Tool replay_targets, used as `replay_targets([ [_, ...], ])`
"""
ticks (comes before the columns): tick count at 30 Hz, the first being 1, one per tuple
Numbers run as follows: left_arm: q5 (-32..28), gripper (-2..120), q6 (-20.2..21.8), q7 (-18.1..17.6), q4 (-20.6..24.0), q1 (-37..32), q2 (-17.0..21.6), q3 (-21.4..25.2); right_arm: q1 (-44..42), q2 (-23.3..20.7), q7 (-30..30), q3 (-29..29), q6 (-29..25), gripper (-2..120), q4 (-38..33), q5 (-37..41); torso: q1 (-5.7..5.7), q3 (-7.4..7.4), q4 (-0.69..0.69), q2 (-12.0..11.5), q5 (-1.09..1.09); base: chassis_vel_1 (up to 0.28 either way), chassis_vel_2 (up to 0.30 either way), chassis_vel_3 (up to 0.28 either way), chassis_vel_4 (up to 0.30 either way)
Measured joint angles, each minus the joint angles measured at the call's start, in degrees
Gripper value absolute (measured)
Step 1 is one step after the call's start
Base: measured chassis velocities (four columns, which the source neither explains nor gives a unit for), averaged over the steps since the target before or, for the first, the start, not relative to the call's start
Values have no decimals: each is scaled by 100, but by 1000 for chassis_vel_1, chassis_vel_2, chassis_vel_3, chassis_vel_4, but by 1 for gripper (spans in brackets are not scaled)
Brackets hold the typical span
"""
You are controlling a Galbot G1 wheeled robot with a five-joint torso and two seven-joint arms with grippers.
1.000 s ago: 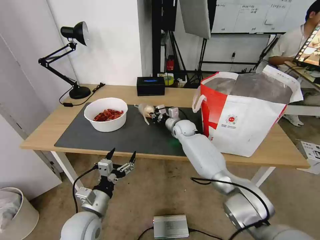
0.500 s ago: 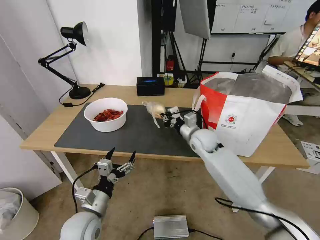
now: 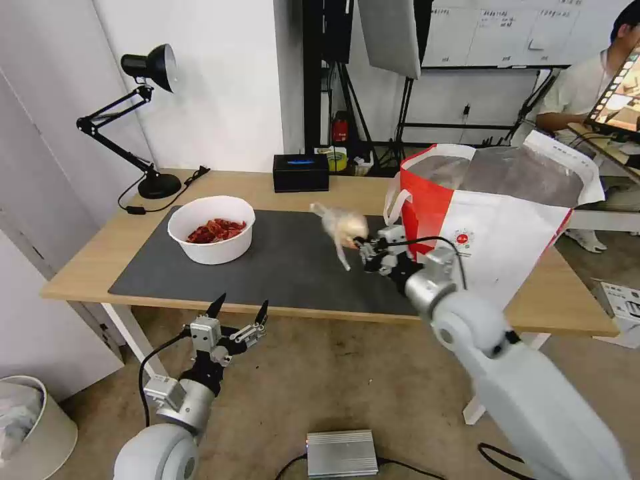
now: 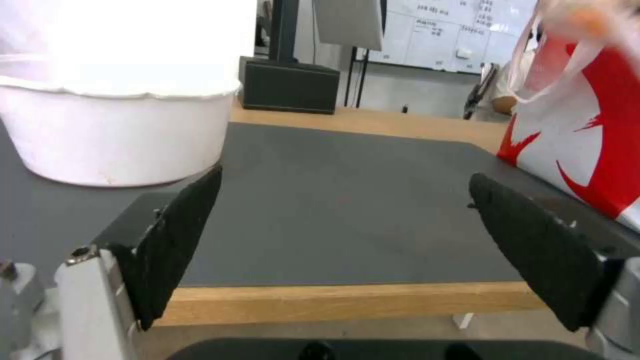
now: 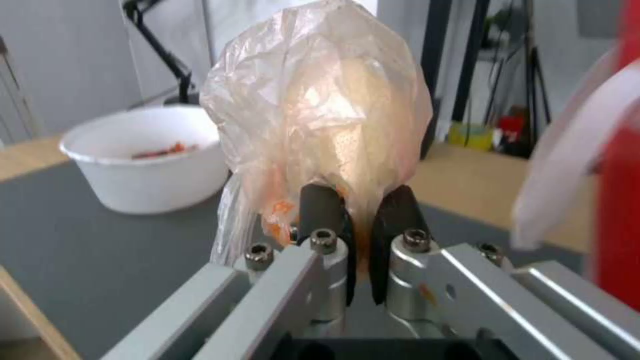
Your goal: Pick up the trash from the table and place it into the takeout bag.
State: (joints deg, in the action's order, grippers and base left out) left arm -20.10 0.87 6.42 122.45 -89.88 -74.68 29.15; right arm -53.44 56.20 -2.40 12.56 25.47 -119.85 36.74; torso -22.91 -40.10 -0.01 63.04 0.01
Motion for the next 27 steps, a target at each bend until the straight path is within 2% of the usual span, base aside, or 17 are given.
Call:
replay_targets([
  [2, 0, 100, 2, 0, 10, -2, -5, -16, -106, -155, -98, 237, 15, 3, -325, 144, 0, 0, 0, 0, 0, 0, 0, 0, 0],
  [5, 0, 100, 2, 0, 10, -2, -5, -18, -113, -182, -119, 274, 22, 3, -375, 172, -1, 0, 0, 0, 0, 0, 0, 0, 0],
  [7, 3, 100, 7, 0, 15, -2, -12, -31, -45, -445, -418, 584, 218, 3, -753, 453, -1, -1, 0, 0, 0, 0, 0, 0, 0],
  [10, 10, 100, 8, 0, 23, -7, -23, -42, 81, -590, -613, 717, 355, 3, -775, 639, -1, 0, 0, -1, -2, 0, 0, 0, 0],
  [19, 17, 100, 8, -2, 47, -55, -23, -39, 545, -978, -836, 1444, 459, 3, -188, 1224, -2, -1, 0, -2, 0, 0, 0, 0, 0],
  [27, 18, 100, -7, 0, 2, -27, -16, -68, 839, -1288, -970, 1776, 541, 3, 509, 1721, -2, -1, 0, -1, -1, 0, 0, 0, 0],
])
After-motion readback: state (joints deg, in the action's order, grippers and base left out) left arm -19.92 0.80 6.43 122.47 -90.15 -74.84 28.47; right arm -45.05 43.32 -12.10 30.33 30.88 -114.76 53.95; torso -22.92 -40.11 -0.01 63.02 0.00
